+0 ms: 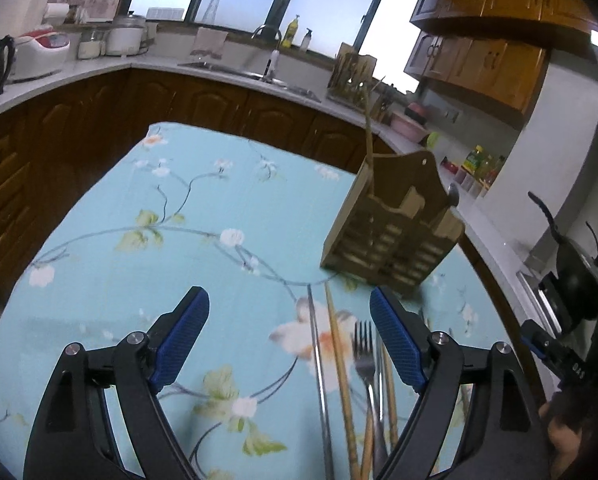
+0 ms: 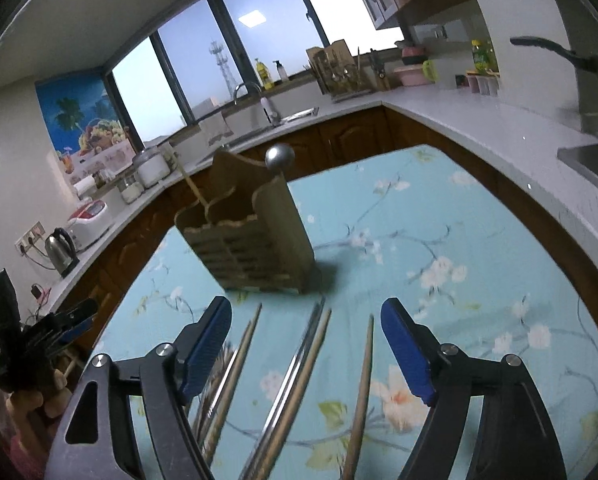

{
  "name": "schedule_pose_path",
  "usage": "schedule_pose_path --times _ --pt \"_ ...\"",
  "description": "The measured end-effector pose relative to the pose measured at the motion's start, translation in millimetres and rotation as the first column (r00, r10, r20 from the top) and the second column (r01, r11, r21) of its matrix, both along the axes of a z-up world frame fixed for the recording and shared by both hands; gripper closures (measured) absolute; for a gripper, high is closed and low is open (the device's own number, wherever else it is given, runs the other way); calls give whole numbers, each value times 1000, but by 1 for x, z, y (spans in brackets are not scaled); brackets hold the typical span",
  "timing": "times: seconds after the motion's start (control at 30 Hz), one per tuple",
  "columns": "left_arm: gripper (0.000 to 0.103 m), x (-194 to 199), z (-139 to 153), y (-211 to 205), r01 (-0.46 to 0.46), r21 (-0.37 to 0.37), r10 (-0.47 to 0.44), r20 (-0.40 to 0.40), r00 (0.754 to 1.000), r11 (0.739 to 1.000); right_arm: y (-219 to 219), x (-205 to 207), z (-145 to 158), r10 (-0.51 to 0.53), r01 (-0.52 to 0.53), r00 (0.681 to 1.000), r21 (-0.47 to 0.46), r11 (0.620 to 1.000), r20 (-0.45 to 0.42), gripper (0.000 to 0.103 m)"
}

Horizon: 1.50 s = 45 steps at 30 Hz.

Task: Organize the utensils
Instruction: 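Withdraw both grippers from the holder back over the utensils, then grasp a wooden chopstick with the right gripper while the left gripper grasps a thin metal utensil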

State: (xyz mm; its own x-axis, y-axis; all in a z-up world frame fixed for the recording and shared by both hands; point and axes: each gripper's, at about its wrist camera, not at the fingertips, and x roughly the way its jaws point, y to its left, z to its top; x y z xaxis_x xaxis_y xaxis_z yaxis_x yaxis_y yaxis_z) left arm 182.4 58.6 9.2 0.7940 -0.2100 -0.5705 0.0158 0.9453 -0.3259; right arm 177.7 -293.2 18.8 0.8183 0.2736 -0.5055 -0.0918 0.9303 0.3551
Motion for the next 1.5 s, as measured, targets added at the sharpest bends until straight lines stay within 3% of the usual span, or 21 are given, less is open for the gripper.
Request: schedule_pose_path --times 0.43,0.5,0.57,0.7,0.97,1.33,1.5 --pt "18 9 -11 -16 38 62 -33 -67 997 997 16 2 -15 28 -30 999 -46 998 -35 26" --pt "19 14 -16 -20 47 75 -40 -87 995 996 19 5 -18 29 -32 999 -57 998 -42 32" --pt "19 18 -19 -22 53 82 -44 -103 994 995 20 10 -22 26 -30 998 -63 998 -62 45" --pt "34 32 -27 -28 72 103 -57 -141 988 992 23 22 -34 21 -29 993 -72 997 -112 60" --pt "46 63 -43 -41 116 115 -89 -216 972 987 33 54 -58 25 -47 975 -96 994 -219 79" --pt "61 107 -59 -62 176 175 -121 -290 949 969 38 82 -82 0 -41 950 -124 991 -313 87" --pt "78 125 -75 -72 218 192 -143 -342 929 957 40 88 -83 -7 -44 948 -151 988 -319 91"
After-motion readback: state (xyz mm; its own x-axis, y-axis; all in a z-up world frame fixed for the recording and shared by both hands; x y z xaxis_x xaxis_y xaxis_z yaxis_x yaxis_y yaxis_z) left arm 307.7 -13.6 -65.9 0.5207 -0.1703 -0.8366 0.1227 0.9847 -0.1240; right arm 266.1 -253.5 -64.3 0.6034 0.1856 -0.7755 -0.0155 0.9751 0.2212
